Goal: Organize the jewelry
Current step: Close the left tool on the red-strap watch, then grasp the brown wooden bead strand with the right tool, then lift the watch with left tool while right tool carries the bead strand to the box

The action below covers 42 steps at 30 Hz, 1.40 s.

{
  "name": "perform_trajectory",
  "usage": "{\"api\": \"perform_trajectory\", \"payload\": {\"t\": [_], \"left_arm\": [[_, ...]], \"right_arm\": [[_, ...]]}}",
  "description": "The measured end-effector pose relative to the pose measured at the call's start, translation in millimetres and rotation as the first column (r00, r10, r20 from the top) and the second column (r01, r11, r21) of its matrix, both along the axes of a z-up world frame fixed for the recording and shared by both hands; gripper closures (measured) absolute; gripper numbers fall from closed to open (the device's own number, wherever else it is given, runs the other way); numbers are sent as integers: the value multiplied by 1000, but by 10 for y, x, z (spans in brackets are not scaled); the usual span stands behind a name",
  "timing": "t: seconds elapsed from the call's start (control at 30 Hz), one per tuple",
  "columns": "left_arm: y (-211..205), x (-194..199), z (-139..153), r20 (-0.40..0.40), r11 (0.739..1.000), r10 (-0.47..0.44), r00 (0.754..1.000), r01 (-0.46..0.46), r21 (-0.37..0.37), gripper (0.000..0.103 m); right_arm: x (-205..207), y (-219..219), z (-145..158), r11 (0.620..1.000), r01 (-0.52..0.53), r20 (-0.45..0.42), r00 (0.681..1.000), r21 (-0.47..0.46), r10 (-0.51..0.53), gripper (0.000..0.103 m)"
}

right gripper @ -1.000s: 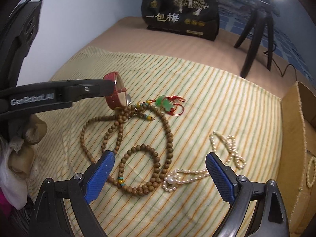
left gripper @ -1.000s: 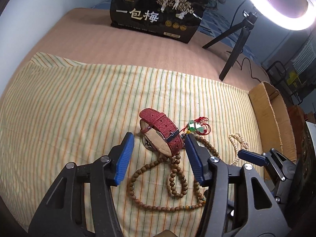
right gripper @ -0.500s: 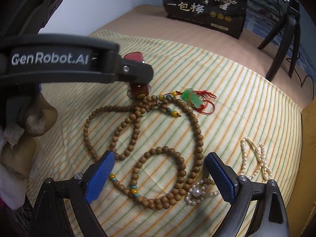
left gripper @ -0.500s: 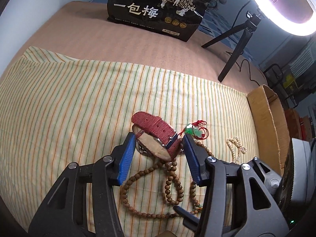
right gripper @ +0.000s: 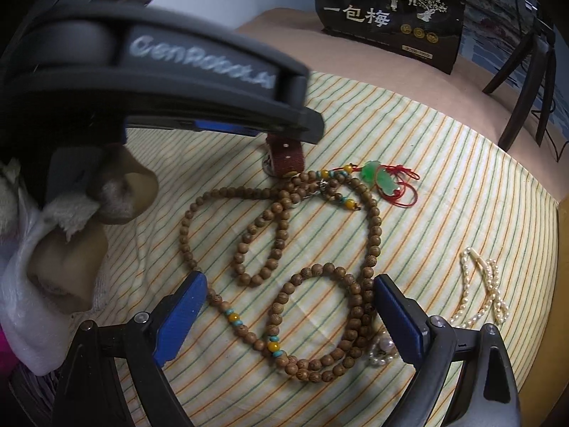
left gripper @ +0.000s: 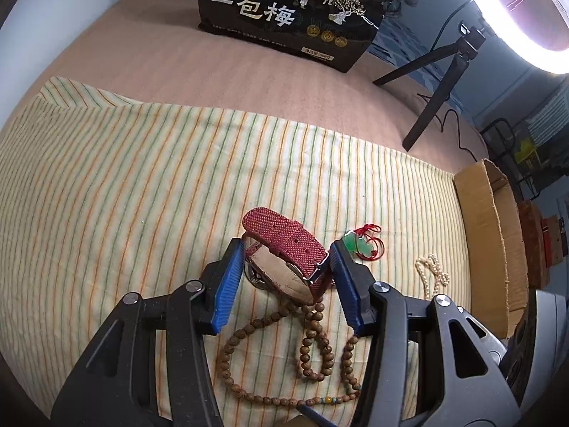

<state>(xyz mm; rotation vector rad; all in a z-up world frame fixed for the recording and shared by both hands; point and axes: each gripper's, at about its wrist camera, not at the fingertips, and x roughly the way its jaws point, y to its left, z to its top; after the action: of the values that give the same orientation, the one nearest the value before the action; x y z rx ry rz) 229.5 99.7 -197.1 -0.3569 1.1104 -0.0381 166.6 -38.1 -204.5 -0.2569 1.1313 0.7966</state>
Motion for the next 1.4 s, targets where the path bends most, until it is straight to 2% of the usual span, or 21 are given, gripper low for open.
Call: {"api": "perform_trajectory", "payload": {"t": [0.1,0.27,0.43,0.57,0.6,0.67,0.7,0.73,0.83,0.97,1.3,1.4], "left_arm": [[41,-9,12,8,1000,-4,1000,4,-15,73],[125,-13,3,18,1000,12,1000,-12,-21,85],[130,-33,8,25,1000,8,1000,-8,-10,86],[120,-45,14,27,1000,2,1000,-2,-1,86],[121,-49,18,28,1000,3,1000,-3,0,86],[129,-62,36,30,1000,5,1000,-5,3,87],[133,-70,45,32,1000,7,999,-7,4,87],[142,-79,59,34,1000,9,999,-9,3,87],[173,-127,122,45,1000,11,999,-11,-3,89],[198,-199,244,72,1000,17,997,-17,1,93],[149,-354,537,138,1000,3,990,-3,0,94],[109,-406,632,161,1000,-6,987,5,7,95]], "right_arm": [[-124,18,17,999,-30,16,999,-16,30,7],[-220,129,-10,997,-59,54,997,-58,62,7],[-350,250,-24,990,-75,123,988,-120,90,13],[-444,239,66,990,-91,133,986,-108,105,39],[-447,233,81,991,-94,127,986,-97,106,49],[-439,208,120,992,-86,123,988,-90,97,76],[-429,195,133,993,-83,120,988,-89,93,80],[-422,179,148,993,-76,119,989,-89,87,89],[-396,137,180,994,-68,108,991,-84,77,92],[-396,25,320,996,-44,146,988,-77,55,92],[-360,-383,1009,995,72,238,967,76,-88,92],[-276,-491,1136,990,94,262,958,109,-120,92]]}}
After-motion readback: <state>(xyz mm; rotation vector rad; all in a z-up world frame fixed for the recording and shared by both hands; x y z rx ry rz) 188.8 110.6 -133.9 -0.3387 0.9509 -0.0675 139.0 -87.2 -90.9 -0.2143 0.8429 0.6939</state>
